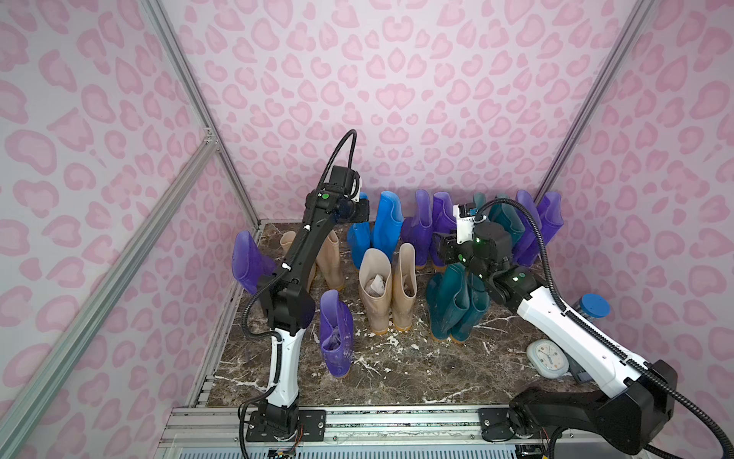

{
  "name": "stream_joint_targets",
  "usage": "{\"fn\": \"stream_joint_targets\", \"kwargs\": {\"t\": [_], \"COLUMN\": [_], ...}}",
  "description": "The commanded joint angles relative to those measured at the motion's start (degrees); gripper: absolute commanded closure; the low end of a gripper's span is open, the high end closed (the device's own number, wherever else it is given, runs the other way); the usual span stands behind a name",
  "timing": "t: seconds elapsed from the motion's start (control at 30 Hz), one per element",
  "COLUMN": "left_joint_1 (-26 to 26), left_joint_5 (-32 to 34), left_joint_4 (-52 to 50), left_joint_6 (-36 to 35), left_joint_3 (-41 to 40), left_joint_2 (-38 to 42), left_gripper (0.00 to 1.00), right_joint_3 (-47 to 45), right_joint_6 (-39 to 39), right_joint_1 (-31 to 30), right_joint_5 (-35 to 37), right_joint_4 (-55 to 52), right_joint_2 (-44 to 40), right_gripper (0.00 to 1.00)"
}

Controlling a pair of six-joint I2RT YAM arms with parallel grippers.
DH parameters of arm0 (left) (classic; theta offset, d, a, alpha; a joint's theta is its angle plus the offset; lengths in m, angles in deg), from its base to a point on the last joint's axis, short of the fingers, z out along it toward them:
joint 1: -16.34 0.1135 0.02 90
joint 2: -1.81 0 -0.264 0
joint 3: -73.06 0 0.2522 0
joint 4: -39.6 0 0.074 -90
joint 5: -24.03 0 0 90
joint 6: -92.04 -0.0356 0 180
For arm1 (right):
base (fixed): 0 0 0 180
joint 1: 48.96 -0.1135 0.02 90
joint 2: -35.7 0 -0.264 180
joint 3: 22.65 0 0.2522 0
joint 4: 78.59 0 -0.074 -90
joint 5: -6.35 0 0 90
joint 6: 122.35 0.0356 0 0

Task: Match and arrange rain boots in pairs
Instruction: Pair a pair of rain boots at the center of the board.

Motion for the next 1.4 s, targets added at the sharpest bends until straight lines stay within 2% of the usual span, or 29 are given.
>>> {"fn": "stream_joint_targets", "kwargs": {"t": [0.0, 0.07, 0.17, 0.2, 0.23, 0.4, 0.47, 0.53, 0.67, 0.8, 0.9, 1.0, 1.07, 1.13, 1.23, 1.33, 1.37], "left_joint_1": [0.0, 0.0, 0.2, 0.3, 0.4, 0.4, 0.1, -0.8, -5.5, -10.9, -13.9, -15.5, -16.0, -16.4, -17.0, -17.3, -17.5], "left_joint_5": [-1.3, -1.1, -1.0, -1.4, -1.8, -5.2, -6.1, -6.0, -3.8, 1.5, 4.0, 5.1, 4.0, 2.4, -0.2, -2.6, -3.1], "left_joint_4": [3.5, 2.8, 1.6, 1.2, 1.1, 0.6, 0.1, -0.9, -1.1, 0.1, 0.7, 0.1, 0.4, 2.2, 4.7, 7.6, 8.8], "left_joint_6": [0.9, 0.8, 0.7, 0.7, 0.8, 1.9, 2.2, 2.2, 1.9, 3.6, 5.2, 5.8, 5.9, 6.0, 6.8, 8.0, 8.6], "left_joint_3": [0.6, 0.7, 0.7, 0.6, 0.7, 0.5, -0.3, -3.3, -19.0, -36.8, -45.1, -49.2, -50.2, -51.5, -52.6, -53.4, -53.7], "left_joint_2": [0.4, 0.4, 1.1, 1.7, 2.5, 9.2, 12.7, 17.0, 28.1, 38.9, 44.6, 46.9, 47.2, 47.0, 46.6, 47.0, 47.2], "left_gripper": [0.98, 0.96, 0.73, 0.58, 0.47, 0.24, 0.19, 0.18, 0.17, 0.15, 0.13, 0.11, 0.09, 0.08, 0.08, 0.07, 0.07], "right_joint_3": [0.5, 0.6, 1.1, 1.5, 2.2, 5.6, 6.5, 6.5, 5.4, 4.1, 3.4, 2.9, 2.1, 1.8, 2.5, 2.4, 2.3], "right_joint_6": [0.0, 0.1, -0.1, -0.2, -0.4, -0.5, -0.3, 0.2, 1.4, 3.0, 4.2, 5.1, 6.1, 6.8, 7.7, 8.1, 8.3], "right_joint_1": [0.0, 0.0, -0.5, -1.0, -1.6, -7.1, -9.9, -12.7, -15.8, -16.0, -16.3, -16.8, -16.8, -16.8, -16.8, -16.8, -16.8], "right_joint_5": [0.4, 0.2, 0.0, 0.4, 0.9, 5.1, 6.9, 8.6, 9.8, 5.9, 3.7, 3.9, 4.1, 4.1, 4.5, 4.4, 4.3], "right_joint_4": [1.2, 1.0, 0.3, -0.4, -1.2, -5.4, -6.9, -7.5, -7.9, -7.5, -7.6, -8.1, -7.5, -6.9, -8.0, -7.9, -7.8], "right_joint_2": [-0.1, -0.5, -0.8, -0.7, -0.6, 0.5, 1.1, 1.7, 3.0, 4.1, 5.3, 6.2, 6.6, 7.1, 7.7, 7.4, 7.3], "right_gripper": [0.44, 0.43, 0.43, 0.42, 0.42, 0.4, 0.38, 0.32, 0.24, 0.21, 0.21, 0.21, 0.27, 0.38, 0.62, 0.96, 1.0]}}
